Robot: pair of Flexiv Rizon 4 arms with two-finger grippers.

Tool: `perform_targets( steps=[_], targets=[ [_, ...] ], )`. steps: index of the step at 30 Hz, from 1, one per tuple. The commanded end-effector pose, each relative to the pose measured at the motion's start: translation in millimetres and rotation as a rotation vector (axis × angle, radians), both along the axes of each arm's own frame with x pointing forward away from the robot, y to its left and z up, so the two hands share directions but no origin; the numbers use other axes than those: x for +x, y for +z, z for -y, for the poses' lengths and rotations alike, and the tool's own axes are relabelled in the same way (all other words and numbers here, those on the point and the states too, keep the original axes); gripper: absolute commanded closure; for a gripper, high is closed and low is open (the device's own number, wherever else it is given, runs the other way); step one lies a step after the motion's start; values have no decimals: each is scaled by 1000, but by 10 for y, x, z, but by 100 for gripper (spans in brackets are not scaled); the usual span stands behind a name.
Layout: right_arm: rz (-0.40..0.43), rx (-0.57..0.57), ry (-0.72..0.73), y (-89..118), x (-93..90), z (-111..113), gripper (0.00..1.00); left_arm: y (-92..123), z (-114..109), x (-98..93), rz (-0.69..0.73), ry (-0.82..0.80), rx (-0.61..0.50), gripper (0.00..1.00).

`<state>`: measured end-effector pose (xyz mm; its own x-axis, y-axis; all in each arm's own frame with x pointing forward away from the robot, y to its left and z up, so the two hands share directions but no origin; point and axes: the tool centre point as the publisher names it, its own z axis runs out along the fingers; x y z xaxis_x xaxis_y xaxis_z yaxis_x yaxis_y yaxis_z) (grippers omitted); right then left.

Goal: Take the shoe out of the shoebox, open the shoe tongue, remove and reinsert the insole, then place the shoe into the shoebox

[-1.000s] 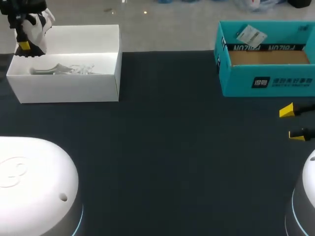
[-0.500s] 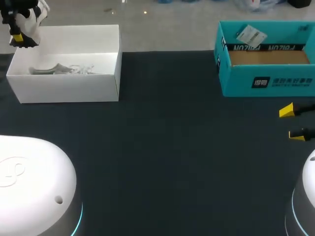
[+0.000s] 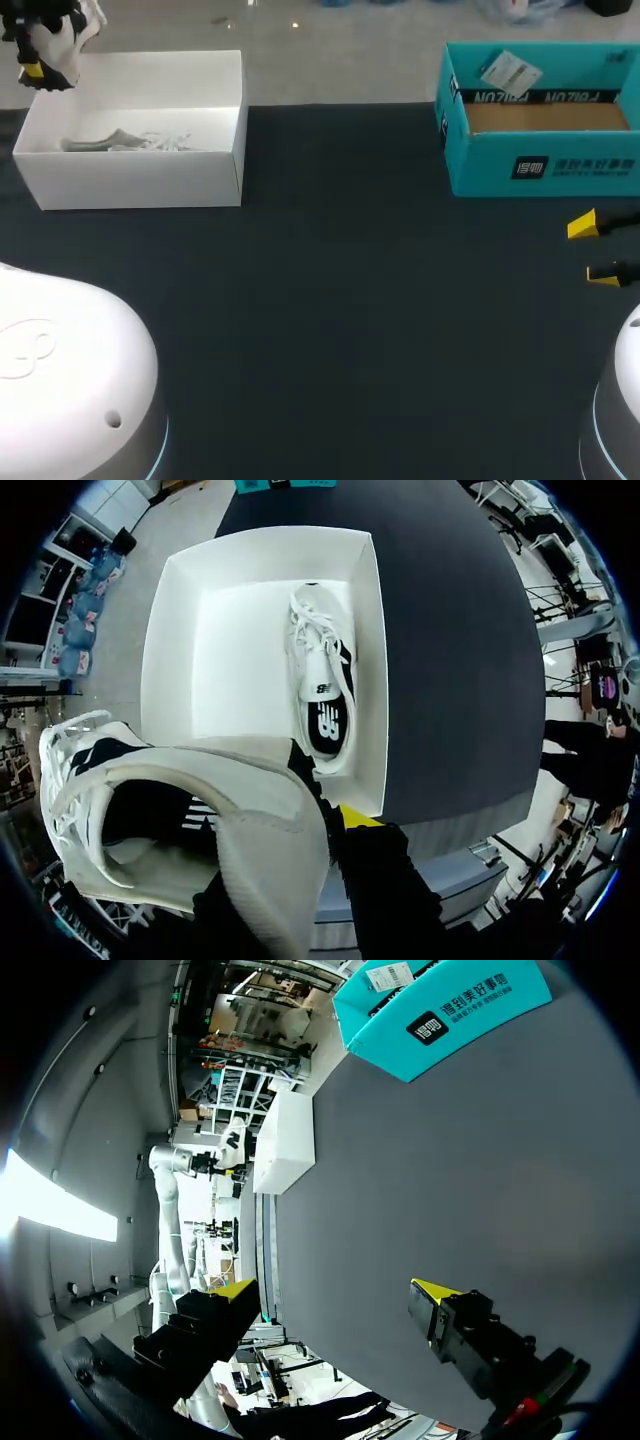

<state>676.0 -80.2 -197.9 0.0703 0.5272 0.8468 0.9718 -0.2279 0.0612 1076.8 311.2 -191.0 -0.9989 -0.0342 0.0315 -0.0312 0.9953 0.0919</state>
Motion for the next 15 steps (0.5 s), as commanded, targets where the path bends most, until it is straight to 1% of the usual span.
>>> perform_targets(
  steps=[1,10,11,13,14,15],
  targets=[
    [0,-3,-2,0,-15,-3,0,2,-6,102,-39,7,-5,100],
    [0,-3,-2,0,-15,-3,0,2,-6,102,-39,7,-5,100],
    [0,-3,-2,0,-15,-3,0,18,6,77,-35,-99,-45,100],
    [0,-3,-2,0,-15,-3,0,21,-3,52,0,-265,-5,100],
    [0,-3,-2,0,-15,-3,0,34,-17,9,18,-444,12,100],
    [0,-3,-2,0,-15,-3,0,58,-46,-12,5,-571,-9,100]
  ],
)
